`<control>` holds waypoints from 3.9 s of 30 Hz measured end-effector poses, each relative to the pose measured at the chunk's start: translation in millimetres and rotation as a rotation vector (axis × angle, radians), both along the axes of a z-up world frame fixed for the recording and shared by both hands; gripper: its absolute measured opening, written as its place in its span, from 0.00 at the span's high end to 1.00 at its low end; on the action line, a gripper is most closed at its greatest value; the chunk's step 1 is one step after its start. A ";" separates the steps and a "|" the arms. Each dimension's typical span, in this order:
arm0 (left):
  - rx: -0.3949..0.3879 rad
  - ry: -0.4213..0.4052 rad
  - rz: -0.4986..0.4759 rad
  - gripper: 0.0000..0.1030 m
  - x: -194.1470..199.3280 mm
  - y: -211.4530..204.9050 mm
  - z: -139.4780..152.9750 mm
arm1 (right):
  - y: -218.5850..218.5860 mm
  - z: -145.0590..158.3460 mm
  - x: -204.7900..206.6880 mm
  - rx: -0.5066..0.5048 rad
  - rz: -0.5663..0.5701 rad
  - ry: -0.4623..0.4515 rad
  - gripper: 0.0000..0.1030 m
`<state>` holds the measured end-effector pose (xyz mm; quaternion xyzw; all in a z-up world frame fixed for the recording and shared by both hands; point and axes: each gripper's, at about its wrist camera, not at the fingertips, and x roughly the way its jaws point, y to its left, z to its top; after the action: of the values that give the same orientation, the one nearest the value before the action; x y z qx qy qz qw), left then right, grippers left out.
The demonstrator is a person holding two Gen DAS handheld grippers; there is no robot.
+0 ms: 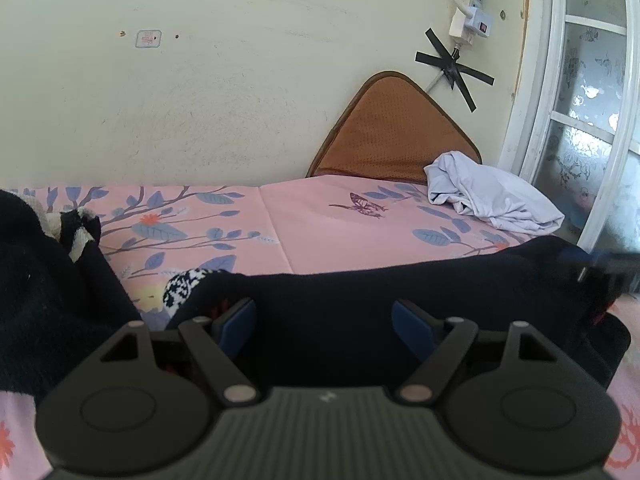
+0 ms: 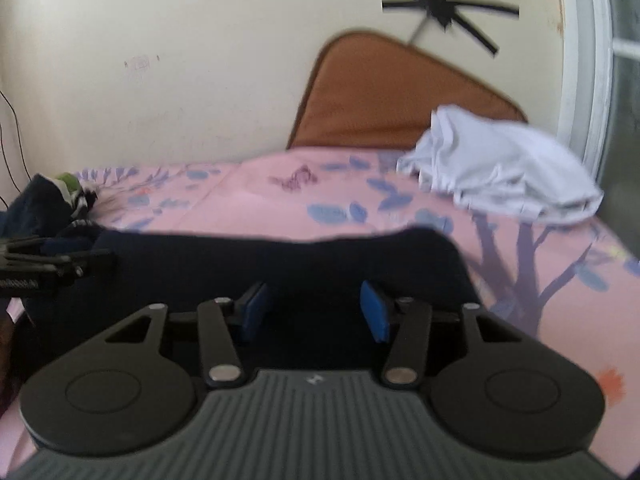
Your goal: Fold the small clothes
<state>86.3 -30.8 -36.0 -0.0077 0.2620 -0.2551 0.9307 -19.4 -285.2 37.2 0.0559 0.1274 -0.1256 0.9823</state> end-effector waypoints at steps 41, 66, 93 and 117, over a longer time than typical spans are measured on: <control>0.034 -0.004 0.014 0.10 -2.9 -2.7 0.6 | -90.8 -59.7 -52.5 0.656 0.067 -0.104 0.13; 0.105 0.060 -0.014 0.00 6.5 -9.9 -4.3 | -95.1 -65.5 -64.6 0.595 0.148 -0.132 0.07; -0.207 0.294 -0.214 0.91 22.3 -36.5 -3.3 | -59.7 1.2 -45.5 0.683 0.367 -0.134 0.74; -0.499 0.090 0.026 0.22 -55.5 147.3 33.9 | 161.2 37.5 101.6 0.072 0.706 0.290 0.41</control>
<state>30.9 116.4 -2.1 -0.2518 0.2319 -0.2993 0.8906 82.2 -124.0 74.7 0.0246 0.2807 0.2185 0.9343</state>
